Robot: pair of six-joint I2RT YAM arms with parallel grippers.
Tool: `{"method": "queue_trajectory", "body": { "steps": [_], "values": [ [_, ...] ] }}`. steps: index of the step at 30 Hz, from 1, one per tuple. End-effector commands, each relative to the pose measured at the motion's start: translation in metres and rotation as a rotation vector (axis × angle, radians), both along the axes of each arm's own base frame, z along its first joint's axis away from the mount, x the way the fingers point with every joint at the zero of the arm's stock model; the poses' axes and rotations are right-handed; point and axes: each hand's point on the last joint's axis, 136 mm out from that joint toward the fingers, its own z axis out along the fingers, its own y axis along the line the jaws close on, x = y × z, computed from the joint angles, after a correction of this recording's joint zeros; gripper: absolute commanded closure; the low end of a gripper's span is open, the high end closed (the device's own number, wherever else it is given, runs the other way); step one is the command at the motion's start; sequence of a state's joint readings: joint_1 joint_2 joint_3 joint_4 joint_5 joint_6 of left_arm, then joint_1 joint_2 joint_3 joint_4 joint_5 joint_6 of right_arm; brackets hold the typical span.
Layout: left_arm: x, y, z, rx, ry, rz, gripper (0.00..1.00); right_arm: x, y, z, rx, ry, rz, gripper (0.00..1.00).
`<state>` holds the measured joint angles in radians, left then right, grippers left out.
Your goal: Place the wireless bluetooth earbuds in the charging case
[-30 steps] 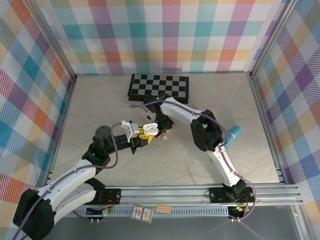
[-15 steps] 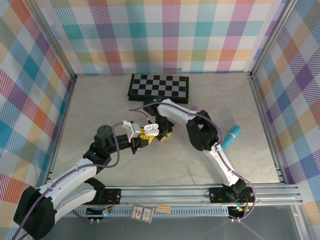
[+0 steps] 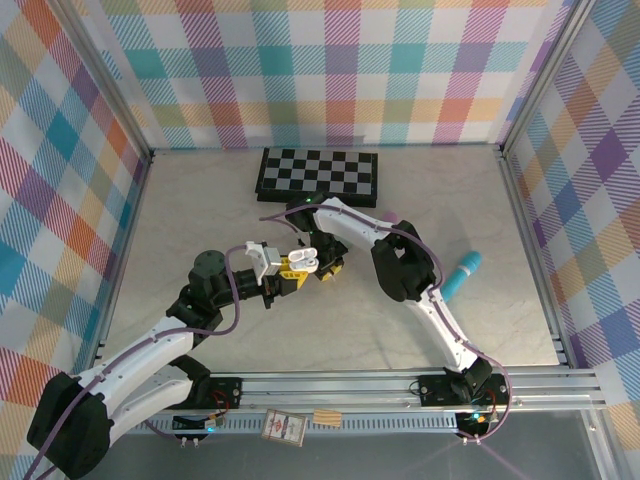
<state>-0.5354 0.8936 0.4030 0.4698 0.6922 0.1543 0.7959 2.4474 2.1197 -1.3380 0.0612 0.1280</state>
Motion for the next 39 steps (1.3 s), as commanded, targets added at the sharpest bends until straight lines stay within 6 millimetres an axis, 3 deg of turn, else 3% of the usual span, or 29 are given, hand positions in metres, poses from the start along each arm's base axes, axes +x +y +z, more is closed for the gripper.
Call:
{"method": "queue_trajectory", "body": {
  "steps": [1, 14, 20, 25, 32, 39],
  "values": [
    [-0.006, -0.004, 0.003, -0.002, -0.023, -0.039, 1.00, 0.001, 0.008, -0.021, -0.003, 0.009, -0.058, 0.73],
    [-0.005, -0.006, 0.001, 0.002, -0.011, -0.048, 1.00, 0.005, 0.011, -0.028, 0.018, 0.024, -0.150, 0.71],
    [-0.004, -0.007, 0.000, 0.003, -0.009, -0.046, 1.00, 0.014, 0.013, -0.018, 0.050, -0.039, -0.138, 0.81],
    [-0.002, -0.006, 0.001, 0.003, -0.008, -0.036, 1.00, 0.020, 0.015, 0.006, 0.154, -0.115, -0.158, 0.81],
    [0.002, -0.007, 0.002, 0.002, -0.007, -0.023, 1.00, 0.030, 0.010, 0.055, 0.323, -0.298, -0.161, 0.80],
    [0.006, -0.009, 0.005, -0.019, -0.001, -0.015, 1.00, 0.031, -0.011, 0.108, 0.478, -0.493, -0.187, 0.80]
  ]
}}
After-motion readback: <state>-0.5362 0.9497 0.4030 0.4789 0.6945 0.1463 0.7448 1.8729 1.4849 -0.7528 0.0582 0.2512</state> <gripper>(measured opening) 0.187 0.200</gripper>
